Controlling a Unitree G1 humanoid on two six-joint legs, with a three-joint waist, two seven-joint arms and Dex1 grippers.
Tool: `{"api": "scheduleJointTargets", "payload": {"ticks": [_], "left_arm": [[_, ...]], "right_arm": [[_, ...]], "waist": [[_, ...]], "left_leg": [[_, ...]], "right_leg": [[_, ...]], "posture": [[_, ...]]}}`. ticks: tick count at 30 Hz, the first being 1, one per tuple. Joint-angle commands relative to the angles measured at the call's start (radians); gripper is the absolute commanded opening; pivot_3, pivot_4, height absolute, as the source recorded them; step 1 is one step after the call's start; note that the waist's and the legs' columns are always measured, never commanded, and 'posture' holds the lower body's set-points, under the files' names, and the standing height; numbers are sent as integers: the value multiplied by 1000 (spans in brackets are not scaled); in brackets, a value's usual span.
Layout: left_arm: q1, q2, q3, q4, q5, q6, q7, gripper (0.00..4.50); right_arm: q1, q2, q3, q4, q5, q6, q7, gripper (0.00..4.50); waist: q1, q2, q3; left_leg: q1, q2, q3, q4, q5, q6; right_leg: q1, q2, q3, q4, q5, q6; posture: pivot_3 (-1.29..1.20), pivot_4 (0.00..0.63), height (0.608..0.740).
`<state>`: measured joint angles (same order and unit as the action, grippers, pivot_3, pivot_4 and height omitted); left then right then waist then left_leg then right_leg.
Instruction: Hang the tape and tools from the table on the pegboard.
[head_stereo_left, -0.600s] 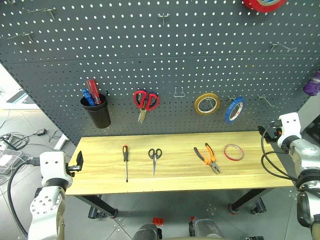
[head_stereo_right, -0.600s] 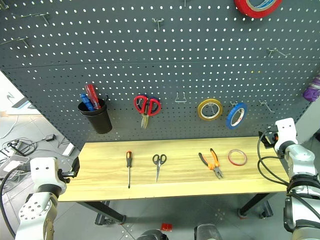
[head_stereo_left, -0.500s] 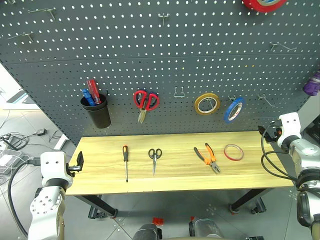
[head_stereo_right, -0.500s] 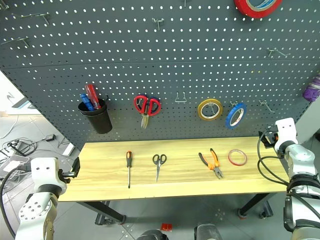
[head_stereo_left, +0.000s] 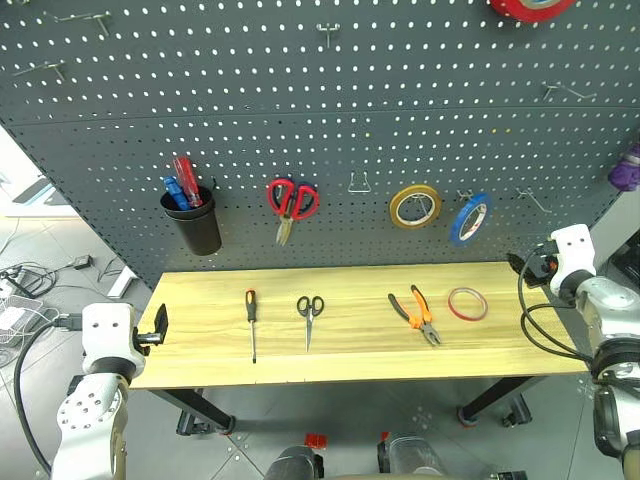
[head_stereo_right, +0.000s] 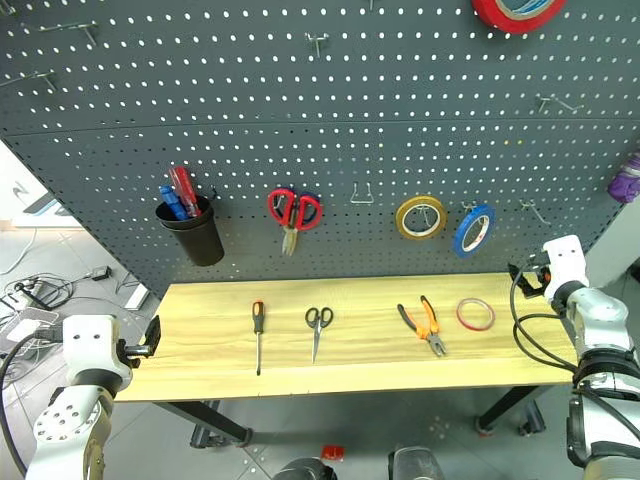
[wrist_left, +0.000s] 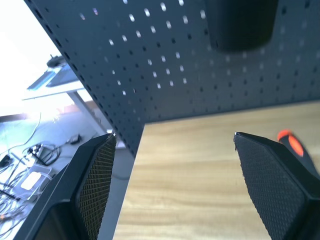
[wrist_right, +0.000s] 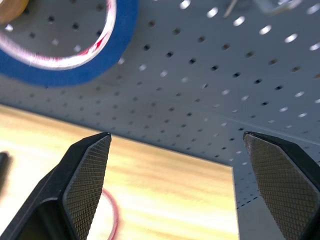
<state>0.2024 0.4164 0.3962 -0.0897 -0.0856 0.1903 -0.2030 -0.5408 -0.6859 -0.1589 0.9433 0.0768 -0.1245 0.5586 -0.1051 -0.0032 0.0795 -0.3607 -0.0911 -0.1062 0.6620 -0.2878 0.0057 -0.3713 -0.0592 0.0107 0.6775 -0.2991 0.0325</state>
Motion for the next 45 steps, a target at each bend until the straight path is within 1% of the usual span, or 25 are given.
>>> {"api": "scheduleJointTargets", "payload": {"ticks": [1, 3, 4, 7, 8, 9, 11, 13, 15, 17, 19, 20, 23, 27, 33, 37, 38, 39, 42, 45], "left_arm": [[-17, -8, -54, -71, 32, 5, 11, 3959], [-41, -31, -96, -107, 63, 23, 42, 3959], [-46, -36, -105, -119, 73, 32, 52, 3959], [-73, -29, -161, -150, 34, 30, -28, 3959], [-96, -17, -204, -172, 15, 53, -81, 3959], [-108, -7, -229, -192, 2, 73, -117, 3959], [-156, 16, -306, -238, -83, 151, -246, 3959], [-196, 37, -366, -271, -153, 191, -357, 3959], [-232, 54, -408, -278, -177, 210, -417, 3959], [-279, 81, -460, -259, -171, 216, -476, 3959], [-336, 106, -536, -212, -126, 177, -536, 3959], [-364, 103, -564, -188, -108, 161, -543, 3959], [-412, 91, -609, -153, -87, 143, -557, 3959], [-447, 88, -681, -118, -30, 73, -591, 3959], [-452, 89, -706, -102, -2, 34, -604, 3959], [-440, 96, -698, -101, 4, 27, -604, 3959], [-437, 97, -697, -101, 6, 25, -603, 3997], [-435, 96, -697, -99, 9, 21, -600, 3997], [-435, 85, -694, -91, 10, 11, -593, 3997], [-435, 69, -689, -90, -3, 0, -591, 3997]], "right_arm": [[37, 0, 41, -115, -28, 101, 20, 4500], [79, 1, 55, -219, -12, 167, 67, 4500], [94, 1, 56, -260, -3, 190, 79, 4500], [125, -4, 69, -371, -8, 271, 88, 4500], [131, -6, 85, -412, -13, 309, 104, 4500], [141, -7, 94, -451, -14, 341, 116, 4500], [149, -10, 132, -513, -28, 393, 149, 4500], [144, -10, 160, -545, -42, 432, 160, 4500], [136, -7, 177, -562, -44, 451, 170, 4500], [128, -8, 213, -573, -61, 465, 191, 4500], [97, -3, 253, -533, -95, 449, 202, 4500], [72, 5, 269, -498, -108, 442, 208, 4500], [-4, 29, 309, -394, -150, 401, 201, 4500], [-128, 72, 353, -206, -199, 310, 202, 4500], [-294, 122, 437, 48, -297, 180, 233, 4500], [-382, 146, 486, 191, -362, 149, 264, 4500], [-404, 153, 495, 223, -376, 156, 281, 4143], [-424, 159, 505, 251, -389, 160, 296, 3941], [-458, 171, 529, 307, -428, 151, 307, 2899], [-453, 175, 555, 323, -466, 121, 298, 1849]], "waist": [[-1, 0, 13], [-1, -1, 32], [-1, -1, 40], [-8, 1, 67], [-10, 0, 79], [-13, 0, 91], [-23, -2, 114], [-34, -3, 132], [-44, -3, 149], [-56, -5, 165], [-68, -6, 181], [-76, -7, 189], [-100, -12, 211], [-123, -18, 226], [-145, -20, 236], [-147, -20, 238], [-147, -20, 238], [-146, -20, 238], [-146, -19, 238], [-146, -19, 237]], "left_leg": [[0, 0, 0, 0, 0, 0], [0, 1, 0, 1, 0, 1], [-1, 1, 1, 1, 1, 1], [-2, 1, 3, 1, 1, 2], [-2, 1, 4, 1, 1, 2], [-2, 2, 5, 1, 1, 2], [-3, 3, 7, 1, 2, 2], [-4, 5, 7, 1, 1, 3], [-4, 7, 9, 1, 1, 3], [-5, 10, 11, 0, 0, 4], [-7, 12, 13, 0, 0, 4], [-7, 12, 14, 0, 0, 4], [-7, 13, 19, 1, -1, 5], [-10, 13, 23, 1, -1, 6], [-18, 14, 24, 2, -1, 6], [-20, 14, 25, 3, -1, 6], [-20, 14, 25, 3, -1, 6], [-20, 14, 25, 3, -1, 6], [-20, 14, 25, 3, -1, 6], [-20, 14, 25, 3, -1, 6]], "right_leg": [[0, 0, 0, 0, 0, 0], [1, 0, 0, 0, 0, 0], [0, 0, 0, 0, 1, 1], [-2, 0, 2, -1, 3, 2], [-2, 0, 3, 0, 3, 1], [-2, 0, 3, -1, 3, 1], [-3, 1, 4, -1, 4, 1], [-3, 3, 3, -2, 5, 1], [-4, 4, 4, -3, 6, 1], [-5, 5, 4, -4, 6, 0], [-8, 7, 5, -4, 6, 0], [-9, 7, 5, -3, 6, 0], [-9, 7, 8, -4, 7, 0], [-14, 7, 11, -3, 7, 0], [-22, 7, 11, -2, 7, 1], [-24, 7, 12, -2, 8, 1], [-24, 7, 12, -1, 8, 1], [-24, 7, 11, -1, 8, 1], [-25, 7, 12, -1, 8, 1], [-25, 7, 12, -1, 8, 2]], "posture": [[-252, 135, 740], [-271, 164, 740], [-271, 164, 740], [-303, 203, 740], [-322, 225, 740], [-331, 234, 740], [-355, 263, 740], [-365, 277, 740], [-372, 288, 740], [-385, 310, 740], [-389, 319, 740], [-392, 325, 740], [-402, 339, 740], [-396, 346, 740], [-386, 347, 740], [-373, 342, 740], [-370, 340, 740], [-369, 337, 740], [-361, 328, 740], [-364, 321, 740]]}}
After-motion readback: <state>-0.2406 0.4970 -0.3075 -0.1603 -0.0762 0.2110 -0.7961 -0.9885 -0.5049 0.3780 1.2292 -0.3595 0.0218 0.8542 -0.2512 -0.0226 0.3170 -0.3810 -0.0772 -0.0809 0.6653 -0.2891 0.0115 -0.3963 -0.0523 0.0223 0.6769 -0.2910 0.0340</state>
